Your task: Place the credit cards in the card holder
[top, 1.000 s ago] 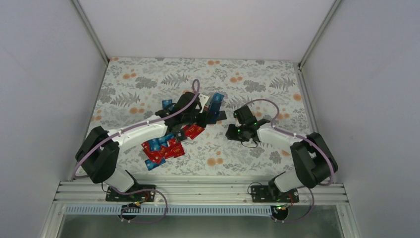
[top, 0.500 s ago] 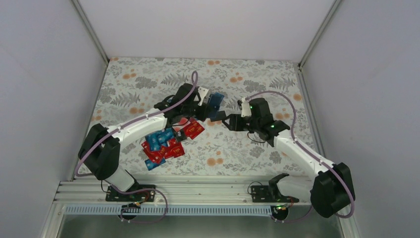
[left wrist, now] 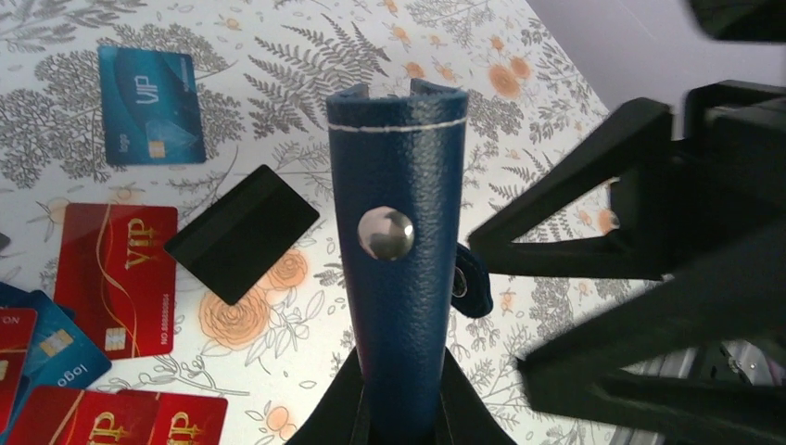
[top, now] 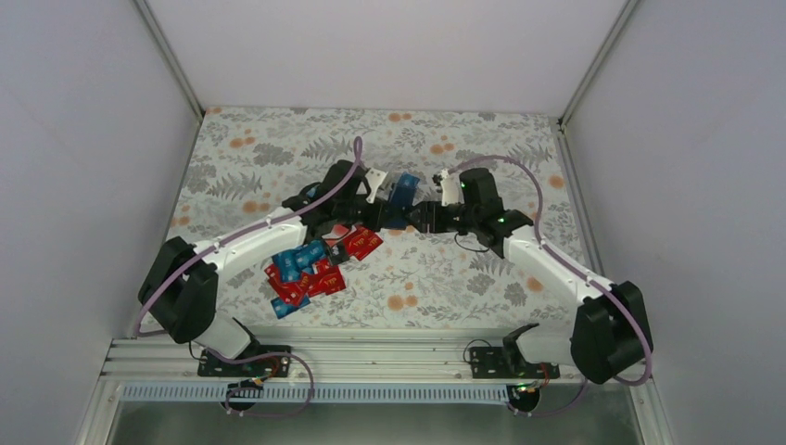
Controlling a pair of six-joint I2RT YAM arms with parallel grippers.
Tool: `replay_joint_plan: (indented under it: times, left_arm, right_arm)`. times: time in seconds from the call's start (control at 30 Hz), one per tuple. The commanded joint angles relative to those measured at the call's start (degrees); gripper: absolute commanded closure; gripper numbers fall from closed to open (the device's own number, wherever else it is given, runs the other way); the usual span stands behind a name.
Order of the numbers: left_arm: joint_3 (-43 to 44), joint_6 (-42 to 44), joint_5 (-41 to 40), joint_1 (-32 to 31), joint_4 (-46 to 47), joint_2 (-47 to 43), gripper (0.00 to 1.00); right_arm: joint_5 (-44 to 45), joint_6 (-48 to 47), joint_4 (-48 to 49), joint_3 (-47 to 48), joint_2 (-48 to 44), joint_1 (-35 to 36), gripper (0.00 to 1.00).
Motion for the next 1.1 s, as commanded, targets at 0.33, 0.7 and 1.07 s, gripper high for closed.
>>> replay_joint_plan:
  times: [0.33, 0.7, 1.07]
  left_arm:
    - [-9.0, -5.5, 5.5, -0.1, 7.2, -6.3, 0.98]
    - [-12.9, -6.2, 8.3, -0.2, 12.5, -7.5, 0.98]
    - [-13.6, -7.9, 11.1, -0.2, 16.1, -3.7, 0.98]
  right_arm:
    - [4.3, -0.1, -0.8, -0.9, 3.9, -0.2, 0.67]
    - [1.5, -0.9, 0.7, -2.7, 6.7, 0.1, 0.78]
    - [3.8, -1.3, -2.5, -5.4, 4.9, 0.1, 0.96]
